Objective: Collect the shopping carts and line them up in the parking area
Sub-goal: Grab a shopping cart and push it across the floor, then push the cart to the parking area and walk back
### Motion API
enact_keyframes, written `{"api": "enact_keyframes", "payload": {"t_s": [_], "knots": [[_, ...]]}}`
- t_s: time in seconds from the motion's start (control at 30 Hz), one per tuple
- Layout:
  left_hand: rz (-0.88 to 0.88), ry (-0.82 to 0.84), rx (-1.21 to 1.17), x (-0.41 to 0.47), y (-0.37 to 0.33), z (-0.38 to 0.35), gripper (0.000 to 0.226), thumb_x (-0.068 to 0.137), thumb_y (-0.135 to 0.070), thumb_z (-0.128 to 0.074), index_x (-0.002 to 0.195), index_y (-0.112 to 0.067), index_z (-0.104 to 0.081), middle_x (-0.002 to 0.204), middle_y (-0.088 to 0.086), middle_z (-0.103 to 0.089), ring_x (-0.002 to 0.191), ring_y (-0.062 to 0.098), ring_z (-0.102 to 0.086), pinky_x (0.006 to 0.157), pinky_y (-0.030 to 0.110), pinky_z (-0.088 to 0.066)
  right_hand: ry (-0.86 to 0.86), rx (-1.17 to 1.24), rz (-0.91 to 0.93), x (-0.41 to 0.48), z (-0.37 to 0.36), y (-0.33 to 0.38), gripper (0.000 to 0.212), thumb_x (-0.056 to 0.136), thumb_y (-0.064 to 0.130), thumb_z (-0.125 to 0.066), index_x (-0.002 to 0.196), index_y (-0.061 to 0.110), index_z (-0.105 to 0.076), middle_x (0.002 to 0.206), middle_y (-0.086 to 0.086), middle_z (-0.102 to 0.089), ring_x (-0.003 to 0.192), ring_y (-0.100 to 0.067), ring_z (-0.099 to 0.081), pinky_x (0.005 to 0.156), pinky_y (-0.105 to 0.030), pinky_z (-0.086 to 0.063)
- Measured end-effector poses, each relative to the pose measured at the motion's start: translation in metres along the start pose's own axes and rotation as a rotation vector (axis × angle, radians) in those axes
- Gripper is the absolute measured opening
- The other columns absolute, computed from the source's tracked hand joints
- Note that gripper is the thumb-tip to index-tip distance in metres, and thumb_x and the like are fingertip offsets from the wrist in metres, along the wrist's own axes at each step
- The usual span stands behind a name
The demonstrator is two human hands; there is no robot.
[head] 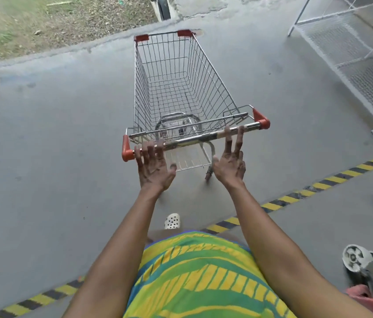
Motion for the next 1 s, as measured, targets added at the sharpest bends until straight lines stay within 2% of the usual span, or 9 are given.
{"api": "enact_keyframes", "payload": {"t_s": [0.07,0.13,0.33,0.43,0.5,0.57,0.67,0.8,1.0], "knots": [[0.025,0.051,0.046,-0.012,-0.006,-0.005,0.118,0.072,-0.054,-0.063,0.161,-0.011,0.0,0.166,0.017,-0.004,0.155,0.039,0.003,0.123,0.056,0.008,0.024,0.0,0.035,0.001,0.004,-0.006,0.113,0.084,0.018,-0.063,0.159,0.045,0.017,0.164,0.007,0.037,0.098,-0.037,-0.055,0.075,-0.046,-0.055],[0.076,0.052,0.015,-0.02,-0.016,-0.006,0.133,0.064,-0.051,-0.07,0.16,-0.012,0.012,0.167,0.018,0.015,0.153,0.038,0.018,0.122,0.057,0.01,0.064,0.011,0.065,-0.001,0.008,-0.015,0.113,0.085,0.02,-0.065,0.159,0.046,0.016,0.164,0.009,0.037,0.103,-0.039,-0.056,0.077,-0.046,-0.055],[0.21,0.27,-0.117,-0.046,-0.025,-0.01,0.134,0.076,-0.057,-0.073,0.153,-0.029,0.033,0.155,0.002,0.047,0.148,0.028,0.036,0.123,0.053,0.011,0.155,0.037,0.206,-0.018,0.003,-0.035,0.106,0.084,0.024,-0.065,0.161,0.046,0.005,0.165,0.008,0.033,0.126,-0.035,-0.047,0.08,-0.04,-0.047],[0.325,0.451,-0.257,-0.076,-0.018,-0.015,0.108,0.089,-0.055,-0.062,0.158,-0.036,0.018,0.166,0.004,0.028,0.153,0.026,0.023,0.124,0.049,0.012,0.394,-0.104,0.263,-0.049,-0.025,-0.05,0.098,0.089,0.036,-0.061,0.162,0.043,0.004,0.162,0.006,0.04,0.149,-0.035,-0.026,0.1,-0.051,-0.049],[0.431,0.502,-0.286,-0.121,-0.015,-0.028,0.102,0.091,-0.054,-0.061,0.16,-0.036,0.012,0.169,0.005,0.016,0.155,0.027,0.016,0.124,0.047,0.008,0.603,-0.201,0.342,-0.073,-0.044,-0.054,0.09,0.094,0.042,-0.058,0.163,0.038,-0.001,0.167,-0.003,0.03,0.152,-0.038,-0.019,0.117,-0.05,-0.033],[0.552,0.503,-0.323,-0.182,-0.016,-0.042,0.103,0.09,-0.054,-0.064,0.16,-0.038,0.009,0.169,0.002,0.014,0.156,0.028,0.012,0.125,0.048,0.004,0.77,-0.238,0.448,-0.096,-0.055,-0.047,0.085,0.096,0.041,-0.058,0.164,0.032,-0.008,0.17,-0.011,0.015,0.153,-0.038,-0.019,0.12,-0.042,-0.021],[0.804,0.518,-0.505,-0.289,-0.02,-0.058,0.104,0.087,-0.051,-0.069,0.162,-0.036,0.002,0.17,0.005,0.008,0.156,0.031,0.003,0.126,0.048,-0.005,0.912,-0.16,0.478,-0.137,-0.069,-0.03,0.084,0.097,0.037,-0.06,0.165,0.026,-0.012,0.171,-0.014,0.009,0.155,-0.031,-0.022,0.121,-0.037,-0.023],[1.189,0.318,-0.725,-0.432,-0.024,-0.066,0.101,0.083,-0.047,-0.075,0.162,-0.027,-0.015,0.168,0.008,-0.018,0.154,0.027,-0.016,0.124,0.037,-0.016,1.028,-0.091,0.64,-0.209,-0.088,0.007,0.077,0.099,0.033,-0.061,0.163,0.018,-0.02,0.17,-0.015,-0.007,0.154,-0.029,-0.025,0.12,-0.038,-0.027],[1.778,-0.235,-1.126,-0.615,-0.063,-0.067,0.101,0.062,-0.051,-0.068,0.155,-0.032,-0.036,0.157,0.005,-0.043,0.143,0.024,-0.041,0.11,0.03,-0.037,1.261,-0.217,0.963,-0.375,-0.097,0.038,0.071,0.099,0.029,-0.063,0.159,0.011,-0.03,0.157,-0.021,-0.039,0.146,-0.034,-0.036,0.114,-0.038,-0.031]]}}
Point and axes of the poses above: each hand's wrist, its own x-axis towards the middle knuckle, its own z-axis out of the back of the hand, y = z × x, the point moved 3 cm from there along x, towards the middle knuckle
